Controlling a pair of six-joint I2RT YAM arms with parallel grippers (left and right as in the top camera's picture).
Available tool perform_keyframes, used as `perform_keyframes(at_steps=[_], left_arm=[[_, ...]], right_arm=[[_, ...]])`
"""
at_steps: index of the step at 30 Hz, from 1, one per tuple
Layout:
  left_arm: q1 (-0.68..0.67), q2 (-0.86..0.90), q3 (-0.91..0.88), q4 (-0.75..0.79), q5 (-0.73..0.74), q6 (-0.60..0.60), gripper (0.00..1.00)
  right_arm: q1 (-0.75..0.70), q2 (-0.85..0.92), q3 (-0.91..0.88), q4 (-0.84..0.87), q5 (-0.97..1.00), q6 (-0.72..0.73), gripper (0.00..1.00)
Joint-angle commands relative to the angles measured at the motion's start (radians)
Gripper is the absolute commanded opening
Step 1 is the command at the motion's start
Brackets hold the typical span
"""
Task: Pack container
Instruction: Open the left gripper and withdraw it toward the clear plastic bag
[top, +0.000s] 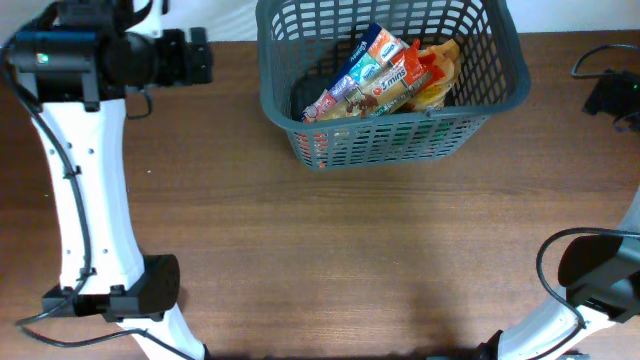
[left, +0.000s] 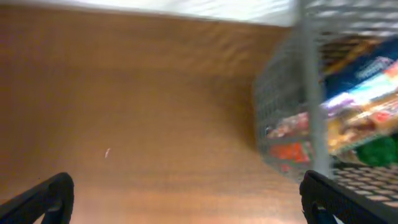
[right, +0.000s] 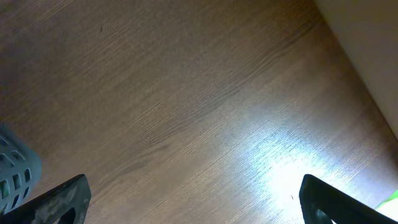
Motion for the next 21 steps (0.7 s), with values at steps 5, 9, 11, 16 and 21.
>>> perform_keyframes(at_steps=[5, 9, 11, 16, 21], left_arm=[[0.079, -0.031, 0.007, -0.106, -0.130, -0.241, 0.99], [0.105, -0.068, 0.007, -0.106, -0.136, -0.356, 0.99], [0.113, -0.086, 0.007, -0.106, -0.154, -0.413, 0.99], [0.133, -0.150, -0.043, -0.106, -0.256, -0.541, 0.99], [0.134, -0.261, -0.290, -0.106, -0.354, -0.665, 0.99]], right_arm=[[-0.002, -0.003, -0.006, 0.001, 0.002, 0.012, 0.99], [-0.002, -0.003, -0.006, 0.001, 0.002, 0.012, 0.99], [-0.002, -0.003, -0.006, 0.001, 0.002, 0.012, 0.99], [-0.002, -0.003, -0.006, 0.001, 0.002, 0.012, 0.99], [-0.002, -0.003, -0.006, 0.001, 0.002, 0.012, 0.99]])
